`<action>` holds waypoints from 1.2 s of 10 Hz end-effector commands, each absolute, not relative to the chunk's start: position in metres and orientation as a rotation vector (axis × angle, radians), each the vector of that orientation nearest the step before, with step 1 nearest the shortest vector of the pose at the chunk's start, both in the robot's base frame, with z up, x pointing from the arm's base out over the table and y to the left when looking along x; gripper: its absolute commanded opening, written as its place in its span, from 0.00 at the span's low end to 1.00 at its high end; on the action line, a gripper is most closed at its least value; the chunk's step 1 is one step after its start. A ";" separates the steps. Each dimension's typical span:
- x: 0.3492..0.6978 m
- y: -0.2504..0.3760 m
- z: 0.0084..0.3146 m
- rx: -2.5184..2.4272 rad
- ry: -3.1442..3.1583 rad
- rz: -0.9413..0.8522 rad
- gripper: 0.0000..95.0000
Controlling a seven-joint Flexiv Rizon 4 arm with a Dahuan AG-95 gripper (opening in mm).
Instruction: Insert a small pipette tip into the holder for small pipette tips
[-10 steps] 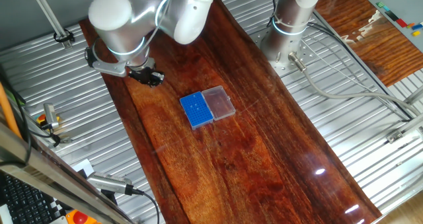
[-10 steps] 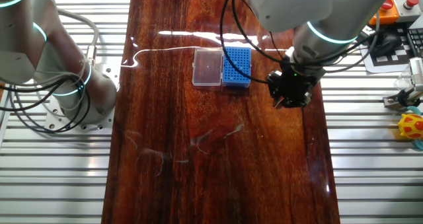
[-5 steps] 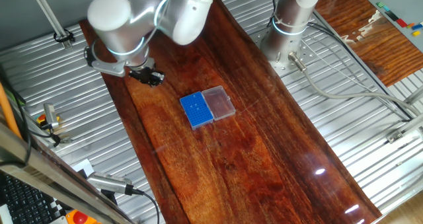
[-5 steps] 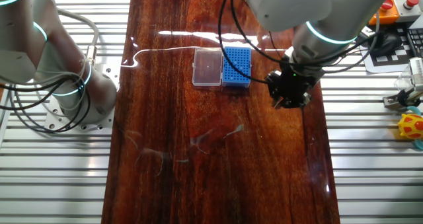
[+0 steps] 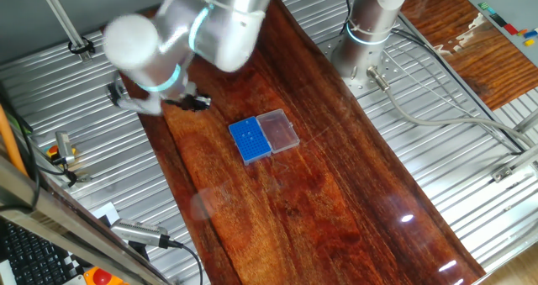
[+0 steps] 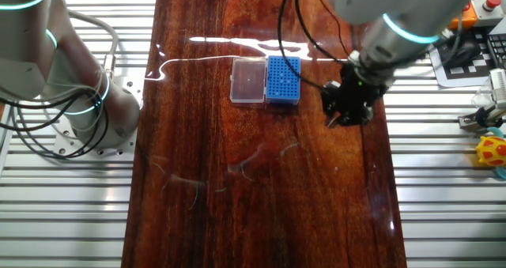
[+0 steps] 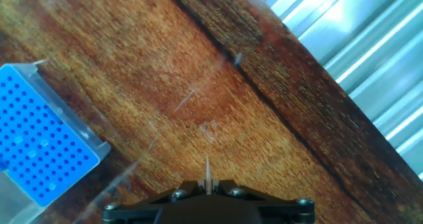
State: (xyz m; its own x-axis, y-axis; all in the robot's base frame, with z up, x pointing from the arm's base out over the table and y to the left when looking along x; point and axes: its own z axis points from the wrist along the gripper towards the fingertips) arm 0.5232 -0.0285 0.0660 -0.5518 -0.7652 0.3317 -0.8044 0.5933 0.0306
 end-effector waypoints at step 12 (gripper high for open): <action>0.478 0.004 0.066 1.458 -2.289 0.394 0.00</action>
State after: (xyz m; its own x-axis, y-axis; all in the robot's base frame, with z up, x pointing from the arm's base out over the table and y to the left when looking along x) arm 0.4800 0.0033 0.0655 -0.3859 -0.7980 0.4628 -0.9047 0.4255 -0.0208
